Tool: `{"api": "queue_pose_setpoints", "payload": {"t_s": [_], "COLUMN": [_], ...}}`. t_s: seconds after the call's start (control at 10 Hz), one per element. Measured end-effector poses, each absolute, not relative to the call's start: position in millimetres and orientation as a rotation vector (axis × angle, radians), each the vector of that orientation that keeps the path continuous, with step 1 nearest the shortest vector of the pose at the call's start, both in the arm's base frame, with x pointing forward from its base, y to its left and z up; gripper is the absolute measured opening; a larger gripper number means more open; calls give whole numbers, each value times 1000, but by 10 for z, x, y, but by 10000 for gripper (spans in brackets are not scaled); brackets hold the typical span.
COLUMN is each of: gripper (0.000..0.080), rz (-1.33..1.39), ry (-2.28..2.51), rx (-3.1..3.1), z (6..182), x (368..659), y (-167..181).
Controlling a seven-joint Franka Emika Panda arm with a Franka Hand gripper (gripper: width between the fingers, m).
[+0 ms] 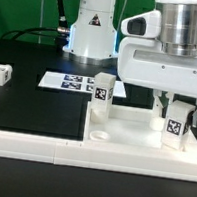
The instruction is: Assemble square table
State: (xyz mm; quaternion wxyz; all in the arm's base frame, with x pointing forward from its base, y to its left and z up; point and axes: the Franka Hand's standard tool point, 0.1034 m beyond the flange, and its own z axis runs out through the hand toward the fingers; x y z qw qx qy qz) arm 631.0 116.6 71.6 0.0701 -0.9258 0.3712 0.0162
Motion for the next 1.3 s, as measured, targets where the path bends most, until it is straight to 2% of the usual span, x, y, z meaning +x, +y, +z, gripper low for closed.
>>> {"api": "queue_pose_setpoints", "payload": {"t_s": [0.1,0.3,0.5,0.7,0.8,0.9,1.0,1.1,1.3], "gripper": [294,293,293,293,355,542,542,616,644], "rz": [59,111,164,169,155,119,97,94,73], "ry": [1516,1985,2235,2260,2171,1920,1734,1713,1538], "rx": [-2609,-2215,-1938,-1914,-2011,-2245,-2384,-2400,-2512], "z": [732,700,720,707,707,707,705,705,705], "x": [6306,6299,6313,6303,6302,6301,6302,6303,6303], "y": [1174,1179,1203,1216,1224,1241,1234,1229,1224]}}
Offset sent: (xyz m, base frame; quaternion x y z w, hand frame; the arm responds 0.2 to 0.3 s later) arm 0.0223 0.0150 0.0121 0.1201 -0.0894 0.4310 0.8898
